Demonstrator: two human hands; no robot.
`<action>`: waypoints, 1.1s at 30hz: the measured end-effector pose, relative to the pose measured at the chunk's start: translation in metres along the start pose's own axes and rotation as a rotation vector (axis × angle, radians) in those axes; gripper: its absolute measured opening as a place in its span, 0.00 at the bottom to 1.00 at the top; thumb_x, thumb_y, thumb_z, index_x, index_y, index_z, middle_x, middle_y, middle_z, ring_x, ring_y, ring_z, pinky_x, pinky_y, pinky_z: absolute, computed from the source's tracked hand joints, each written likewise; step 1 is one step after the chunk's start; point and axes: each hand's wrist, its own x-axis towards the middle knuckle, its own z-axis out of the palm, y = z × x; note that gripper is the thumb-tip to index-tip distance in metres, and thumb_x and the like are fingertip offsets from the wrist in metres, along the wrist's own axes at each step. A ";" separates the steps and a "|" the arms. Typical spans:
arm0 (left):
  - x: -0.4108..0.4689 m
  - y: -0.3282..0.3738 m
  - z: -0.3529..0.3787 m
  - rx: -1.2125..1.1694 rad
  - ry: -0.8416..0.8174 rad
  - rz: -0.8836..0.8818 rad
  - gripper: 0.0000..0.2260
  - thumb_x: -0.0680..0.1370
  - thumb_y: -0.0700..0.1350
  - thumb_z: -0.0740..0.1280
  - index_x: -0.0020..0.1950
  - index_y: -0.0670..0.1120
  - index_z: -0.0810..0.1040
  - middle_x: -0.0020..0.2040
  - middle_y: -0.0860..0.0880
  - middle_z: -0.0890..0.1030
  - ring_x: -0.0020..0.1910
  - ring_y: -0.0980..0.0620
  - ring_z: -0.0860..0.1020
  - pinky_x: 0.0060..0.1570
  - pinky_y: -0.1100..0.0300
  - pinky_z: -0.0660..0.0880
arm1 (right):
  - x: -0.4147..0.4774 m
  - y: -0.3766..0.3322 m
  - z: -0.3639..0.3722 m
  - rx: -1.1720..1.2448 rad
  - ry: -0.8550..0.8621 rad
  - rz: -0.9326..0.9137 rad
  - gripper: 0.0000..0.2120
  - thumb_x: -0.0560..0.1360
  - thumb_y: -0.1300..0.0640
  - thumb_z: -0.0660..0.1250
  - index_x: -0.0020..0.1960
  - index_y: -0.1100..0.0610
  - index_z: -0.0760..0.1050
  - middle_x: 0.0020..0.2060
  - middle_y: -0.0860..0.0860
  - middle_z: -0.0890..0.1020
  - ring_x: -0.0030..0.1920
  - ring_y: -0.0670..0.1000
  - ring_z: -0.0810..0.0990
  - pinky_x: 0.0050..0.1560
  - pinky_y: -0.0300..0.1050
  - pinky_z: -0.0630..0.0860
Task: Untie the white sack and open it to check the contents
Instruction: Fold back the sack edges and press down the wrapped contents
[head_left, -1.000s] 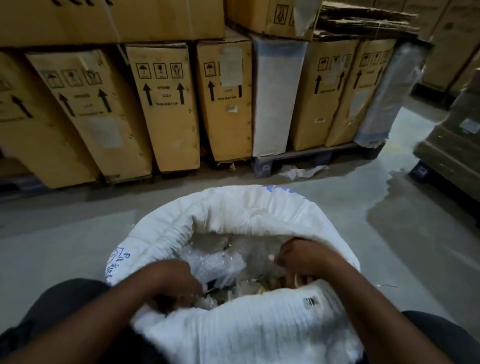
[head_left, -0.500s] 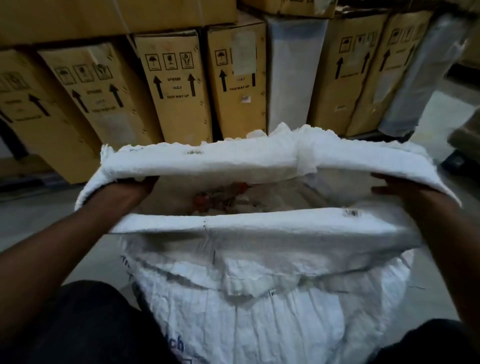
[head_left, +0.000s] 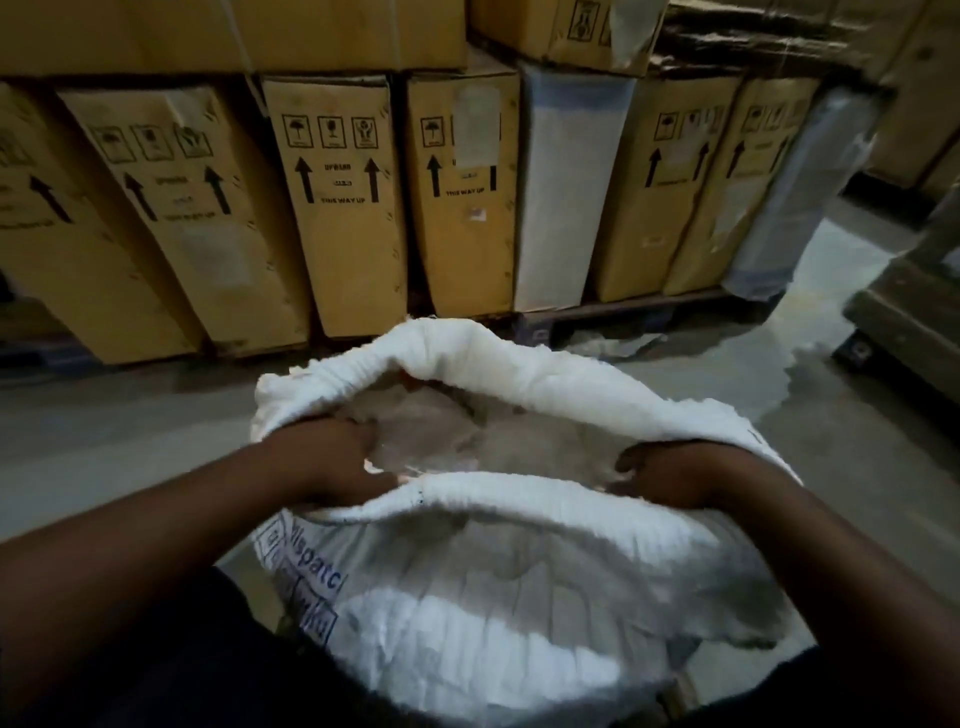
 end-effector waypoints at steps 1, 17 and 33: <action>-0.016 0.012 0.006 0.056 -0.059 0.073 0.39 0.77 0.75 0.59 0.79 0.50 0.69 0.73 0.46 0.77 0.70 0.44 0.76 0.71 0.52 0.71 | -0.003 -0.014 0.008 -0.090 -0.051 -0.047 0.39 0.75 0.26 0.61 0.80 0.46 0.66 0.81 0.49 0.66 0.80 0.53 0.62 0.79 0.50 0.56; -0.072 0.062 0.023 0.299 -0.361 0.380 0.20 0.79 0.43 0.65 0.70 0.51 0.81 0.66 0.47 0.82 0.65 0.45 0.80 0.64 0.56 0.77 | -0.022 -0.060 0.069 0.356 -0.105 -0.561 0.17 0.72 0.36 0.72 0.54 0.45 0.84 0.42 0.43 0.86 0.41 0.48 0.85 0.47 0.49 0.81; 0.034 0.024 0.051 -0.464 0.514 0.159 0.65 0.60 0.82 0.67 0.85 0.58 0.34 0.84 0.57 0.31 0.84 0.52 0.34 0.82 0.42 0.42 | 0.064 -0.015 0.055 0.395 0.685 -0.224 0.65 0.65 0.33 0.78 0.85 0.47 0.37 0.85 0.47 0.43 0.84 0.48 0.40 0.83 0.54 0.46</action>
